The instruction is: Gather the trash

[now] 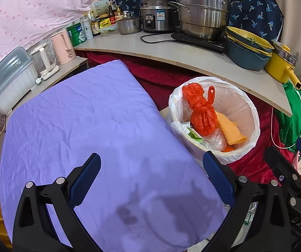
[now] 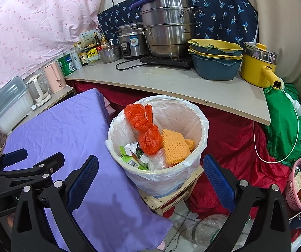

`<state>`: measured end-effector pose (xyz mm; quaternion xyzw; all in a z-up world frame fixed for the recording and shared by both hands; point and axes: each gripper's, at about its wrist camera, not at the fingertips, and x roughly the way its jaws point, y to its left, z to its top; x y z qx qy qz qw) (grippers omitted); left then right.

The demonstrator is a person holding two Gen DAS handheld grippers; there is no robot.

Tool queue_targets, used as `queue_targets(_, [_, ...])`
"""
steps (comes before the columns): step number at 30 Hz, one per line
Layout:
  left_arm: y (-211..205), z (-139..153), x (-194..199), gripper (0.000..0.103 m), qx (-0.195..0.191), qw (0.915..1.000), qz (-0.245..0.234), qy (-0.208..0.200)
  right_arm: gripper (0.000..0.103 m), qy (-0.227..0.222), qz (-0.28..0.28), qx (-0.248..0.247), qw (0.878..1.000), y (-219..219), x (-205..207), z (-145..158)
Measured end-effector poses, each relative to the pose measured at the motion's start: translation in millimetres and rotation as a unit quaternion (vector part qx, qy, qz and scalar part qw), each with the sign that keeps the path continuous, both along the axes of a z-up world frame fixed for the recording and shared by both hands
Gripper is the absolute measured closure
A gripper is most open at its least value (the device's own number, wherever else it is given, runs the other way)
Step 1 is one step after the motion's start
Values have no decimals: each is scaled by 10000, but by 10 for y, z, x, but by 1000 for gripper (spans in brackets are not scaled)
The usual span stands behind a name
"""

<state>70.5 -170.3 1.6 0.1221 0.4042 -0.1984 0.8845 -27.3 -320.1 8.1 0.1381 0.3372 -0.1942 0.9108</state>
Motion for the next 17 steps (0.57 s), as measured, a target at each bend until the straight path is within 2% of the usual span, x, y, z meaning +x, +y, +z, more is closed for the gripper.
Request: queue_targets(17, [-7,-31,16,10,-20,9999,67,-122,7,-21,-12,0,10000,40,13,-39])
